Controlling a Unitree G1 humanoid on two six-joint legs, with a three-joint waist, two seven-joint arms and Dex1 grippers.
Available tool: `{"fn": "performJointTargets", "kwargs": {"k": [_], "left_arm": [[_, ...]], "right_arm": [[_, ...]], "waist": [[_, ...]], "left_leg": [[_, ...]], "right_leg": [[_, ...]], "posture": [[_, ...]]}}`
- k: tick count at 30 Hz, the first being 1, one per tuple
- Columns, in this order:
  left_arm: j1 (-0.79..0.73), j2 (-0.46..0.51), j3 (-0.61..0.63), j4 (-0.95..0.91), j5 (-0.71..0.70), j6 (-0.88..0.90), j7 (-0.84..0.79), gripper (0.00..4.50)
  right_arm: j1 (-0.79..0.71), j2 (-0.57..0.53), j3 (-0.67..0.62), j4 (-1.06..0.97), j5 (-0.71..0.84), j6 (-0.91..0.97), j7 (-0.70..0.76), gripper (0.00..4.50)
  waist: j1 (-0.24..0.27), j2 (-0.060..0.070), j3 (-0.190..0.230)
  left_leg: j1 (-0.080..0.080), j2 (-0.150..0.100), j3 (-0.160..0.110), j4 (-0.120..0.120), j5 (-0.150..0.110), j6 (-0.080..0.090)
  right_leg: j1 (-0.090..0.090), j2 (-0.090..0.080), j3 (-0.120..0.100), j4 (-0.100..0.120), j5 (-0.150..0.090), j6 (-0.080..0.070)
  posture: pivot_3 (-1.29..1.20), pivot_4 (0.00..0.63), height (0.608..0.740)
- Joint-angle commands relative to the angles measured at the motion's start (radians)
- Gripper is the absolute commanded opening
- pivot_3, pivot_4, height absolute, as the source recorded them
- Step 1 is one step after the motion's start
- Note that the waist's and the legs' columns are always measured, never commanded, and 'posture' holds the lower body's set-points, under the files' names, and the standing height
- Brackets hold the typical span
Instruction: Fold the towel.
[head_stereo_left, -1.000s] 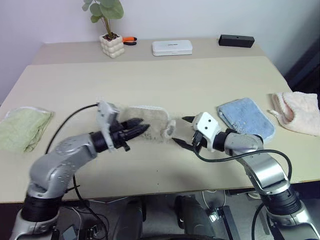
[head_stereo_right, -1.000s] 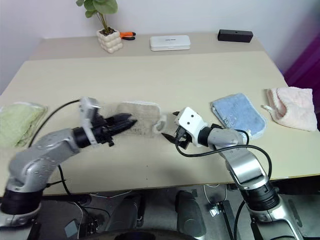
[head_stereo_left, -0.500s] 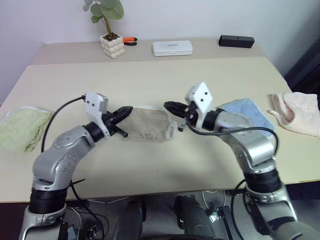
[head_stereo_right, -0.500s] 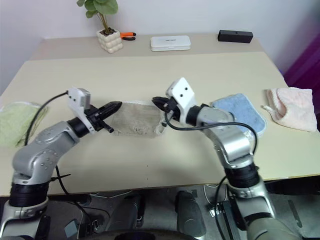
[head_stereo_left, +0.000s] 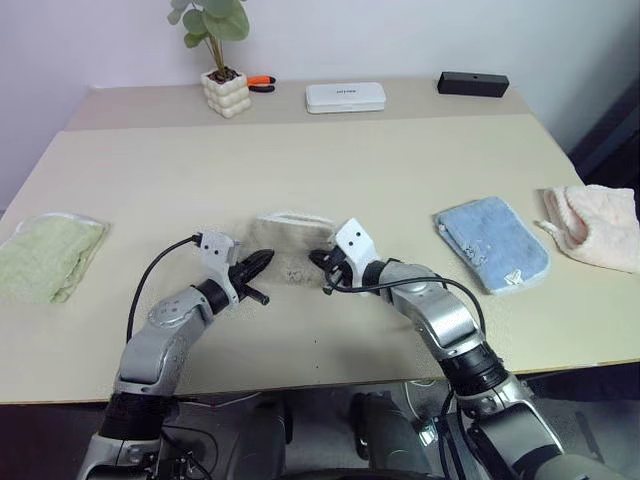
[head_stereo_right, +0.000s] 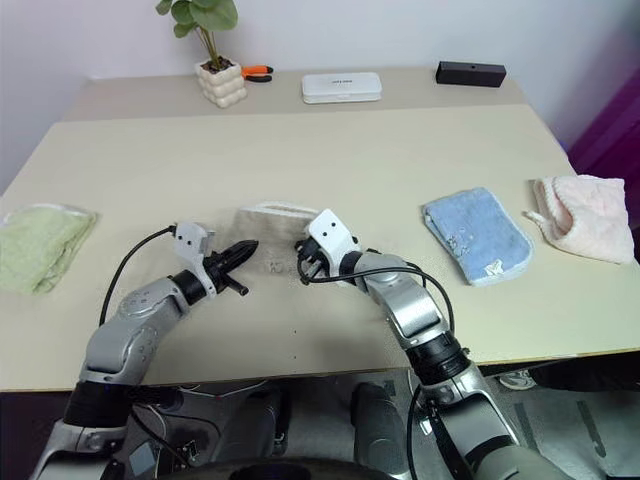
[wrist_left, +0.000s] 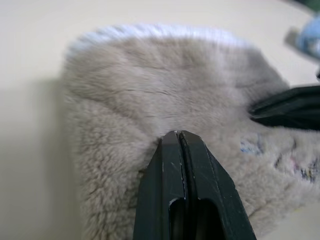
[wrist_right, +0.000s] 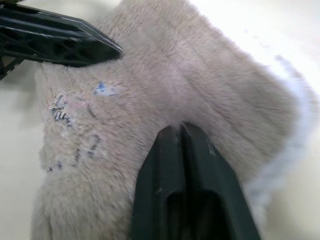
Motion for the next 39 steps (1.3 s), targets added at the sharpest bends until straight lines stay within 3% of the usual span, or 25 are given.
{"fn": "performJointTargets", "kwargs": {"k": [1,5,12,20,23,29,34,39], "left_arm": [[0.059,0.066,0.095,-0.111,-0.015,-0.035,-0.039,0.00],[0.213,0.170,0.156,-0.232,-0.036,-0.060,-0.167,0.00],[0.305,0.190,0.145,-0.324,-0.042,-0.085,-0.232,0.00],[0.313,0.151,0.115,-0.355,-0.051,-0.054,-0.211,0.00],[0.326,0.139,0.096,-0.372,-0.045,-0.053,-0.197,0.00],[0.340,0.125,0.083,-0.393,-0.048,-0.040,-0.175,0.00],[0.324,0.113,0.058,-0.399,-0.043,-0.031,-0.161,0.00],[0.217,0.077,0.004,-0.362,-0.055,-0.004,-0.145,0.00]], "right_arm": [[0.003,-0.019,-0.125,-0.147,0.115,0.133,0.005,1.90],[0.000,0.043,-0.282,-0.179,0.221,0.397,-0.104,3.79],[-0.058,0.169,-0.380,-0.075,0.304,0.536,-0.184,3.79],[-0.143,0.254,-0.331,0.113,0.310,0.492,-0.180,3.79],[-0.173,0.287,-0.344,0.155,0.322,0.472,-0.182,2.96],[-0.189,0.304,-0.397,0.140,0.377,0.501,-0.195,0.04],[-0.175,0.279,-0.444,0.035,0.415,0.490,-0.227,0.04],[-0.209,0.188,-0.678,-0.142,0.485,0.444,-0.347,0.04]], "waist": [[-0.003,0.000,0.000],[-0.006,0.000,0.000],[-0.002,0.001,0.001],[-0.007,0.001,0.001],[-0.009,0.001,0.001],[-0.006,0.001,0.001],[-0.004,0.001,0.001],[0.006,0.001,0.001]], "left_leg": [[0.000,0.000,0.000,0.000,0.000,0.000],[0.000,0.001,0.001,-0.001,0.000,0.000],[0.000,0.001,0.001,-0.002,0.000,0.000],[0.000,0.001,0.001,-0.004,0.000,0.000],[0.001,0.001,0.001,-0.006,0.000,0.000],[0.001,0.001,0.001,-0.007,0.000,0.000],[0.001,0.001,0.001,-0.007,0.000,0.000],[0.000,0.001,0.001,-0.006,0.000,0.000]], "right_leg": [[0.000,0.000,0.000,0.000,0.000,0.000],[-0.001,0.000,0.000,0.001,-0.002,-0.003],[-0.002,0.000,0.000,0.000,-0.002,-0.005],[-0.003,0.001,0.000,0.000,-0.001,-0.004],[-0.003,0.001,0.000,0.000,-0.001,-0.003],[-0.004,0.001,0.000,0.000,0.000,-0.001],[-0.004,0.001,0.000,0.000,0.000,-0.001],[-0.003,0.001,0.000,-0.001,0.000,-0.001]], "posture": [[0.00,0.150,0.738],[0.00,0.150,0.738],[0.00,0.150,0.738],[0.00,0.150,0.738],[0.00,0.150,0.738],[0.00,0.150,0.738],[0.00,0.150,0.738],[0.00,0.150,0.738]]}}
